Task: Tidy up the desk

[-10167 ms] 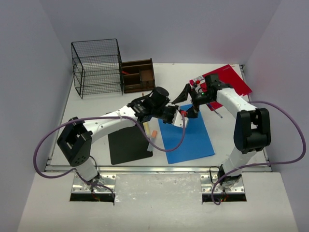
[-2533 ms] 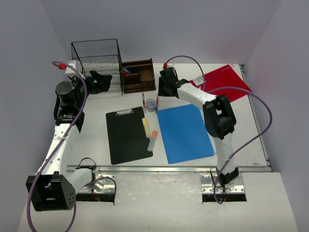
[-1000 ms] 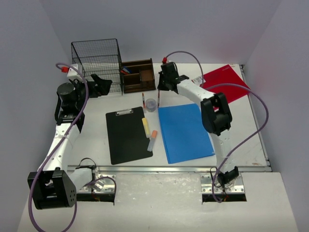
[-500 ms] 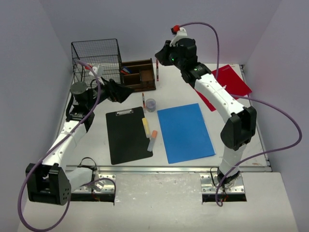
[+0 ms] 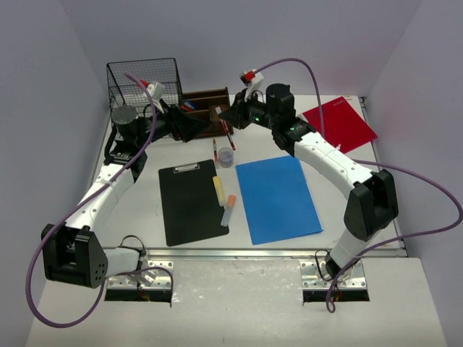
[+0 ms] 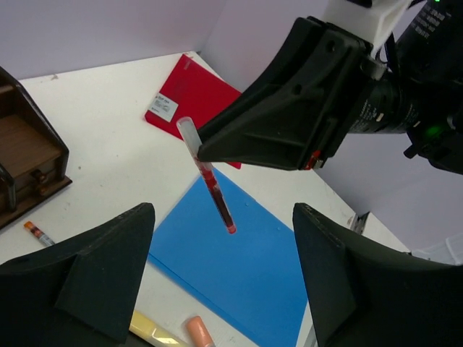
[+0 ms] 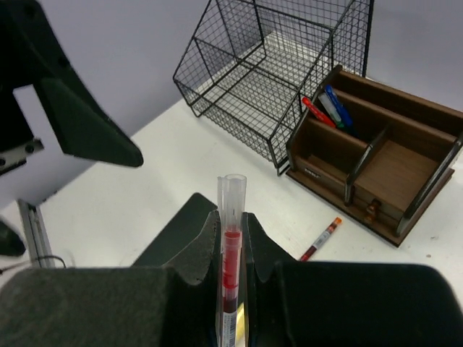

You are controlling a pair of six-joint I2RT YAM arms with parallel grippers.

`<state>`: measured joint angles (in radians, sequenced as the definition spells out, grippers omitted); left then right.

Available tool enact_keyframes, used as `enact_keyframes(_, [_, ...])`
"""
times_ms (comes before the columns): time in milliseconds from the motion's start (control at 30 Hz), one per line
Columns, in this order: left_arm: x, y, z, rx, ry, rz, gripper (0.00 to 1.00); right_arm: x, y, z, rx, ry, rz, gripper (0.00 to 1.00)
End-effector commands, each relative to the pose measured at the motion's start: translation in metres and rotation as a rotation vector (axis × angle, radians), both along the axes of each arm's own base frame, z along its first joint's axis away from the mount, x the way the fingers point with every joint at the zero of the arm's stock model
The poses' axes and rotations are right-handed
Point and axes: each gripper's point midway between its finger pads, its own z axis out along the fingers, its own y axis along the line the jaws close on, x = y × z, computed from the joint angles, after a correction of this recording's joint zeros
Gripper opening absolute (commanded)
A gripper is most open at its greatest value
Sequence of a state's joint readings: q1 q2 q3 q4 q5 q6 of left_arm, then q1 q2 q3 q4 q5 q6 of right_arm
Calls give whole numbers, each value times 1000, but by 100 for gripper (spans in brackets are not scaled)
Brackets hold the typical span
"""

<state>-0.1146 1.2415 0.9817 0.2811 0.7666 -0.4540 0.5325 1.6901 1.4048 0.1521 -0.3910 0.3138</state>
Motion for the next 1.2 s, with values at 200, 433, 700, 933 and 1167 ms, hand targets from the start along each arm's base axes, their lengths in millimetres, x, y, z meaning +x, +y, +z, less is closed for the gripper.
enact_keyframes(200, [11,-2,16,-1,8,-5,62,-41,14,54,-61,-532,136,0])
enact_keyframes(433, [9,-5,15,1,21,-35,60,-56,27,51,-108,-658,159,0])
enact_keyframes(700, [9,-8,5,12,56,-67,48,-54,31,53,-115,-684,148,0])
enact_keyframes(933, [8,-11,-3,21,75,-90,33,-54,33,52,-116,-686,155,0])
enact_keyframes(1167, [3,-16,-1,2,82,-131,9,-53,38,49,-114,-692,162,0])
